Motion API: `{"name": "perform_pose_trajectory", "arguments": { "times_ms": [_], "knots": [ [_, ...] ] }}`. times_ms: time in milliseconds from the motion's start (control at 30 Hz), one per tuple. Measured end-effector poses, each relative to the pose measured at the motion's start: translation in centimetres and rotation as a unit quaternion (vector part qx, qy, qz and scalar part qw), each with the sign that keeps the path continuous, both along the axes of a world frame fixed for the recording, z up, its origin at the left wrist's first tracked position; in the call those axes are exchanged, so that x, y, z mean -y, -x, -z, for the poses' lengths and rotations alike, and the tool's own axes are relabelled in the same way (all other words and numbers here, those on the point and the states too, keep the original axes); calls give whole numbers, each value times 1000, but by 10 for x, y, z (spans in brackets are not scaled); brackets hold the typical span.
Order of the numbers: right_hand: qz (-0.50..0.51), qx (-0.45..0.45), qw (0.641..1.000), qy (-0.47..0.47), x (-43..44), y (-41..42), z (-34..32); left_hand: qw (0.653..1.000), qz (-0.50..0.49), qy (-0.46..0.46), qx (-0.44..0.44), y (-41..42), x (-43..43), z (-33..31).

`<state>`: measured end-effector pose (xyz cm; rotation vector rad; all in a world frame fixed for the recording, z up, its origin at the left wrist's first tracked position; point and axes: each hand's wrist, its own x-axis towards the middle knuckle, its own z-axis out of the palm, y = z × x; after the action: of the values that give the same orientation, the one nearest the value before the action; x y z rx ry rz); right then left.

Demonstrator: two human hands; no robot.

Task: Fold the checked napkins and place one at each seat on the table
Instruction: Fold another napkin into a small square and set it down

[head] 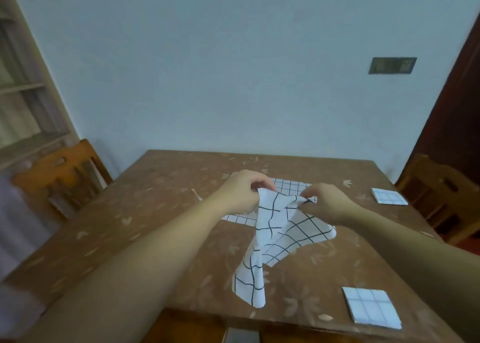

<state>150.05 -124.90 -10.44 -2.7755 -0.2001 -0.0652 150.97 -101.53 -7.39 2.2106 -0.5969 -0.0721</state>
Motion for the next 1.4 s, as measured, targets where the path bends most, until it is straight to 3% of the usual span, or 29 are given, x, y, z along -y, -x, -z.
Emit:
{"name": "perform_pose_trajectory", "arguments": {
  "times_ms": [167, 233, 300, 467, 567, 700, 767, 833, 900, 1000, 1133, 1267, 1400],
  "knots": [
    [-53, -36, 995, -76, 16, 15, -33, 994, -89, -9, 71, 16, -22, -10],
    [-65, -52, 994, -65, 27, 24, -43, 992, -99, 9, 72, 26, -17, -16],
    [-89, -48, 993, -58, 35, 36, -53, 993, -96, 29, 63, 38, 0, -24],
    [-190, -46, 958, -208, 47, 72, -69, 998, -47, 26, 24, 78, 68, -44],
    [-184, -36, 947, -262, 79, 95, -74, 998, -44, 30, 38, 100, 107, -47],
    [-149, -57, 943, -291, 139, 118, -71, 994, 4, 107, 12, 133, 144, -53],
    [-140, -60, 943, -297, 163, 128, -73, 998, 17, 12, 65, 146, 159, -55],
    [-134, -64, 941, -305, 181, 135, -75, 975, -6, -111, 191, 154, 175, -55],
    [-127, -72, 936, -321, 194, 143, -79, 949, -36, -132, 283, 156, 190, -54],
    [-130, -79, 931, -333, 211, 155, -83, 955, -98, -45, 276, 159, 210, -56],
    [-129, -57, 943, -301, 230, 177, -88, 972, -140, 131, 133, 163, 226, -60],
    [-121, -30, 968, -219, 244, 184, -89, 958, -142, 244, 44, 172, 238, -60],
    [-107, -3, 974, -198, 243, 191, -94, 951, -111, 286, 17, 181, 248, -65]
  ]
}}
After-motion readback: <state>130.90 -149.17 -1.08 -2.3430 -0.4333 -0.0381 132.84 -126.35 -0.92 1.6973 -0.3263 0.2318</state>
